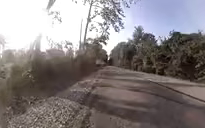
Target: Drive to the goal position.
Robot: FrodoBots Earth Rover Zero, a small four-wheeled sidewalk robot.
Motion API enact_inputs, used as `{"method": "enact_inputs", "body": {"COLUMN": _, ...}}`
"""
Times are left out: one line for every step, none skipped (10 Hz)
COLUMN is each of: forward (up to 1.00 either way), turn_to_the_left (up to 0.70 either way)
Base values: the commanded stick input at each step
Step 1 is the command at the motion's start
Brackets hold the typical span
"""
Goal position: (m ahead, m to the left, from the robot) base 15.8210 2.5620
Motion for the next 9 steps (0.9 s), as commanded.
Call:
{"method": "enact_inputs", "body": {"forward": 0.70, "turn_to_the_left": -0.02}}
{"method": "enact_inputs", "body": {"forward": 0.70, "turn_to_the_left": -0.08}}
{"method": "enact_inputs", "body": {"forward": 0.70, "turn_to_the_left": -0.15}}
{"method": "enact_inputs", "body": {"forward": 0.70, "turn_to_the_left": -0.21}}
{"method": "enact_inputs", "body": {"forward": 0.70, "turn_to_the_left": -0.28}}
{"method": "enact_inputs", "body": {"forward": 0.70, "turn_to_the_left": -0.29}}
{"method": "enact_inputs", "body": {"forward": 0.70, "turn_to_the_left": -0.30}}
{"method": "enact_inputs", "body": {"forward": 0.70, "turn_to_the_left": -0.31}}
{"method": "enact_inputs", "body": {"forward": 0.70, "turn_to_the_left": -0.32}}
